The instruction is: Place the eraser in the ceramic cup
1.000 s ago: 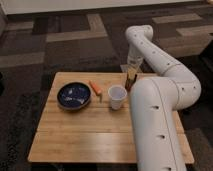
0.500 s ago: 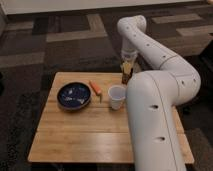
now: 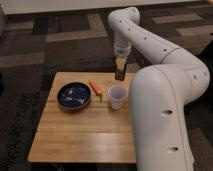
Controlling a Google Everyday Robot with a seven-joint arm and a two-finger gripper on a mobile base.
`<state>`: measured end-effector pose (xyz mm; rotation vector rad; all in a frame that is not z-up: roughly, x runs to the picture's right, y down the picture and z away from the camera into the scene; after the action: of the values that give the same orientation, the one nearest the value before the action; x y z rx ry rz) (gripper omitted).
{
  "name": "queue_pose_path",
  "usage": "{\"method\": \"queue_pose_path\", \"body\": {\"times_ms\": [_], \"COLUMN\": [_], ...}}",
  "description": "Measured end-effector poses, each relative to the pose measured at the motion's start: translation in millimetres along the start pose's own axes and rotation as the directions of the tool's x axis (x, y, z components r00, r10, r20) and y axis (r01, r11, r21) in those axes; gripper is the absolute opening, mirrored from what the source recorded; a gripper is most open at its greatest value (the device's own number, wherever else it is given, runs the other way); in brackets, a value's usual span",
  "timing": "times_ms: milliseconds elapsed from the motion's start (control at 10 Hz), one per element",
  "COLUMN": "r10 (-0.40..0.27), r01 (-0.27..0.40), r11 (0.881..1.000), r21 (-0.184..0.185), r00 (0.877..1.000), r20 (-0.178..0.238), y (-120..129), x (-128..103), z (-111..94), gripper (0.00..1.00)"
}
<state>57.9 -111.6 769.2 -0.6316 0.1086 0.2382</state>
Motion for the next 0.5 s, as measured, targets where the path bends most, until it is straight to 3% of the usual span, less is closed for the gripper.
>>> {"method": "queue_pose_path", "body": {"times_ms": [500], "r10": [-0.050], "r01": [0.050], "r11": [0.999], "r21": [0.019], "r00": [0.999], "r20": [0.000], "y": [27], "x": [-16], "z": [-14], "gripper": [0.00]}}
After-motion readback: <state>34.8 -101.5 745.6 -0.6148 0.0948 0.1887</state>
